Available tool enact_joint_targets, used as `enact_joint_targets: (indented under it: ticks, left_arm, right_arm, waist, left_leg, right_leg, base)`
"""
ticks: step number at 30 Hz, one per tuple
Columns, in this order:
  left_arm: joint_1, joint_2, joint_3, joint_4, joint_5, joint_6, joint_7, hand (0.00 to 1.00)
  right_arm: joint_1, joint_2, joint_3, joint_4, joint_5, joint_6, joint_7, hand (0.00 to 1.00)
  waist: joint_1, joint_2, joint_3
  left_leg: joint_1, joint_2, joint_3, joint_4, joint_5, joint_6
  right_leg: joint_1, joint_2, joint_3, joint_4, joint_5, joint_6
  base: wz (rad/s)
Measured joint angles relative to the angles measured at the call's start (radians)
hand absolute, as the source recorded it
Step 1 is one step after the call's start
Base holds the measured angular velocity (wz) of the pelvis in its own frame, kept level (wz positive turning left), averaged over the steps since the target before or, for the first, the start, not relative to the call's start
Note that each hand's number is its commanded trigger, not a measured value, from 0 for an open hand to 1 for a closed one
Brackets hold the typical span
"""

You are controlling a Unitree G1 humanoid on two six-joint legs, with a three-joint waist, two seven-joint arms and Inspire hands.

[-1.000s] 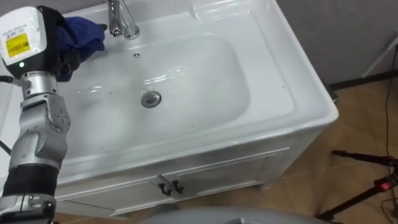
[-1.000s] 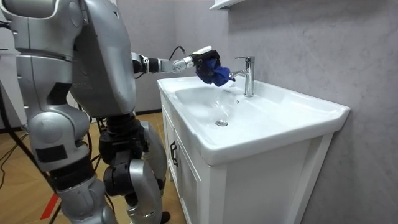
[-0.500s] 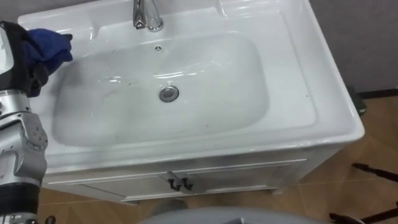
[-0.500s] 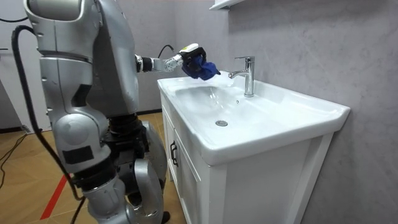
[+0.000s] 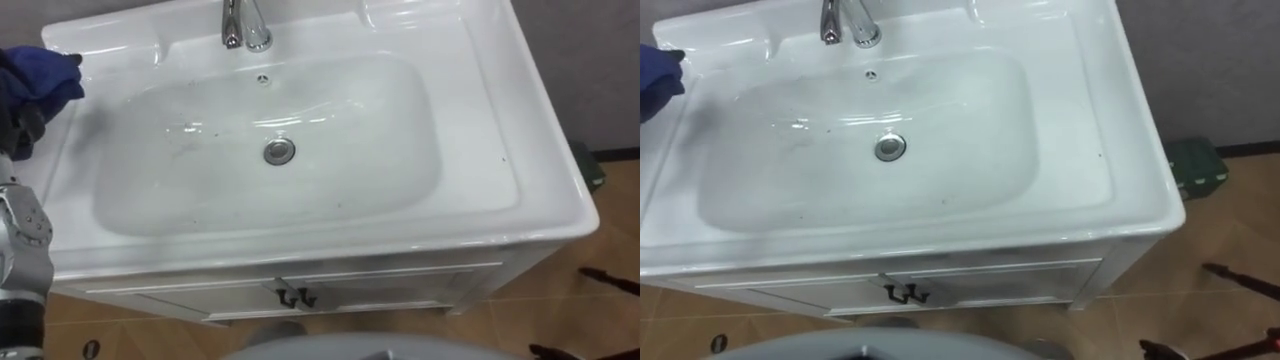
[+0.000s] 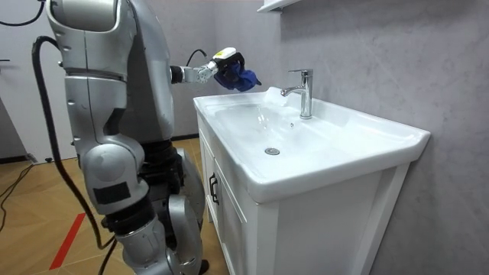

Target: Wipe basin

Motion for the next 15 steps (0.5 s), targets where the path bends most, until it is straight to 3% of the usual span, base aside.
enact_joint_targets:
  ticks: [15]
  left_arm:
    - [0.090,0.001,0.076,0.000,-0.044,0.006,0.005,1.00]
  right_arm:
    - [0.052,0.002,-0.079,-0.009,-0.010,0.017,0.024,0.00]
  waist:
    - [0.017,-0.009,-0.0045]
  left_leg:
    - [0.009,-0.010,-0.010,-0.007,0.002,0.003]
  right_leg:
    - [0.025,0.003,-0.009,-0.033,0.007,0.010]
  base:
    - [0.01]
